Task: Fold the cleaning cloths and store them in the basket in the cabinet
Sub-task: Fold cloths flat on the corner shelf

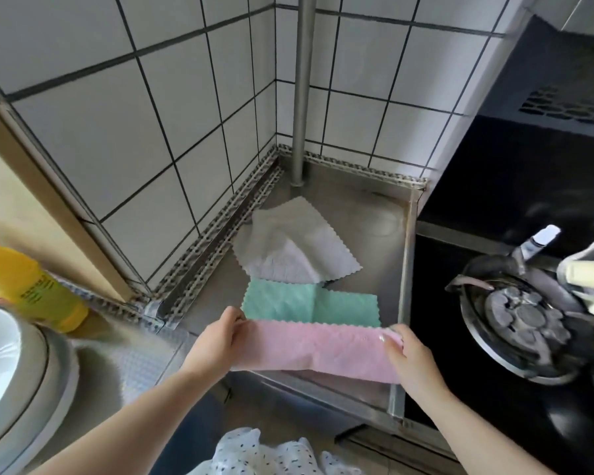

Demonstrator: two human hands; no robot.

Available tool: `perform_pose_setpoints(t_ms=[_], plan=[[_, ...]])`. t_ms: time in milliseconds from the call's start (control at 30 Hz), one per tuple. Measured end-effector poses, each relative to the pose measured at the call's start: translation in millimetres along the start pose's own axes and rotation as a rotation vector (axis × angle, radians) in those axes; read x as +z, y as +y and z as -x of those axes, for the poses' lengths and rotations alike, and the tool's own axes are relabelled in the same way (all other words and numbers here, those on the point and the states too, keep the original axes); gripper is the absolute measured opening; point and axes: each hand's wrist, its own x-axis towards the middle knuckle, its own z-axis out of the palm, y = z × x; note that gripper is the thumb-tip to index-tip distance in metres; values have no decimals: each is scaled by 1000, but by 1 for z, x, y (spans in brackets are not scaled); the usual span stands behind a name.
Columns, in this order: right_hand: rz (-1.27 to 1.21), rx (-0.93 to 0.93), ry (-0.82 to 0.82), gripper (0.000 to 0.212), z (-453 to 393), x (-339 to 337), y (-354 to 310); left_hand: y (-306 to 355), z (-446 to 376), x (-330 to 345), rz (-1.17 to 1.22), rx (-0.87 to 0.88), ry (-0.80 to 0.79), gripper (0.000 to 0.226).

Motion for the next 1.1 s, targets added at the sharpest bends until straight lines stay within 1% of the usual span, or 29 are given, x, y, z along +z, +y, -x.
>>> perform_pose_setpoints(t_ms=[100, 200, 367, 467, 700, 900, 1100], plan=[[63, 30, -65, 17, 2, 4, 8, -8, 7, 12, -42, -41, -28, 21], [81, 59, -86, 15, 0, 6, 11, -11, 4, 15, -14, -78, -28, 19], [6, 52, -3, 12, -15, 7, 8, -11, -13, 15, 163, -145, 27, 18], [7, 61, 32, 10, -34, 11, 4, -10, -30, 17, 215, -171, 45, 19], [76, 85, 10, 10, -64, 20, 2, -9, -52, 24, 159, -210, 52, 15], [100, 115, -9, 16, -71, 20, 8, -14, -64, 30, 137, -259, 4, 19], [116, 136, -10, 15, -81, 22, 9, -20, -75, 37, 97, -309, 7, 25]])
